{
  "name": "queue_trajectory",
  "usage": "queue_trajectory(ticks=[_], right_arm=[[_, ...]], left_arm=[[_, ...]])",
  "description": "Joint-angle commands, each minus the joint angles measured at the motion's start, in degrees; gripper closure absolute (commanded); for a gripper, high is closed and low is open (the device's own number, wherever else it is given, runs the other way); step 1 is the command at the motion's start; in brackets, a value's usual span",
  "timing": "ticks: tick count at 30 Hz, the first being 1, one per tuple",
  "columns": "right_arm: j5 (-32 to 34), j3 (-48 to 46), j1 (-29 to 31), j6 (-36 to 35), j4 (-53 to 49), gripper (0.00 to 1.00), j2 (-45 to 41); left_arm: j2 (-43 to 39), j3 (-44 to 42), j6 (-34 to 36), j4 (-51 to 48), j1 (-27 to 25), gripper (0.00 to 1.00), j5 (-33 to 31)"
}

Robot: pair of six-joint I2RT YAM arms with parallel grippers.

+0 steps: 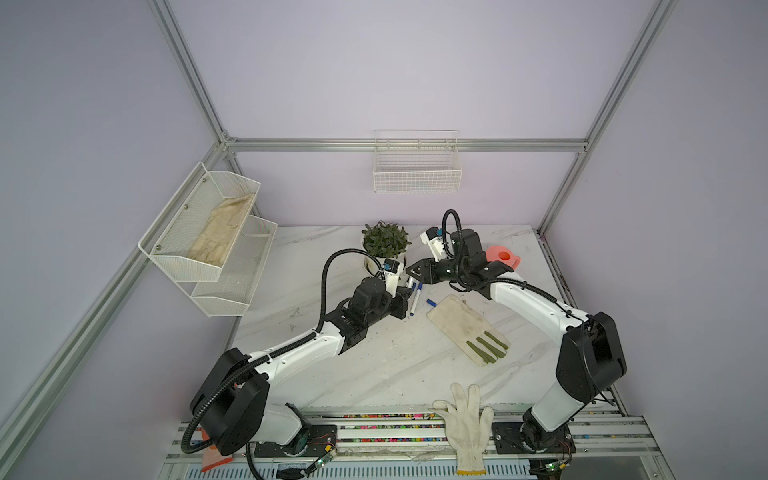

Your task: Insert the pens into the pen caps

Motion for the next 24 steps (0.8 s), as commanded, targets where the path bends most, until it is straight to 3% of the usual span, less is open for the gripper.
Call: queue_trajectory(ticks=[1,10,11,15,18,19,23,24], right_arm=[[-3.52,0.64,0.13,-1.26,-1.51,0.68,0.32],[-6.59,0.19,0.19,-1.51,-2.29,0.67,0.67],[-6.46,0.19,0.25,-1.52,-2.30,0.69,0.67],[-5.71,-0.13,0.24,-0.73,-1.25,0.97,0.54],[-5.32,-0.32,0.04,-0.65,-1.25,1.00,0.17],[-5.26,-0.39,-0.02,-0.60,-1.16,1.00,0.06],[-6.24,-0.27,-0.55,-0.38,-0.33,1.00,-0.68],[-6.60,-0.25,-0.68,-0.23,-0.25,1.00,-0.81]], left_arm=[[-0.58,1.32,1.12,5.51,0.04,1.00,-0.20],[3.44,3.59,1.26,7.62,0.15,1.00,-0.24],[3.79,3.92,1.31,7.59,0.15,1.00,0.05],[4.61,4.32,1.02,7.37,0.15,1.00,0.85],[4.78,4.07,0.52,6.94,0.15,1.00,1.10],[4.85,4.05,0.26,6.54,0.15,0.98,1.12],[5.27,3.90,-0.49,4.84,0.13,0.67,0.94],[5.40,3.73,-0.50,4.60,0.15,0.65,0.82]])
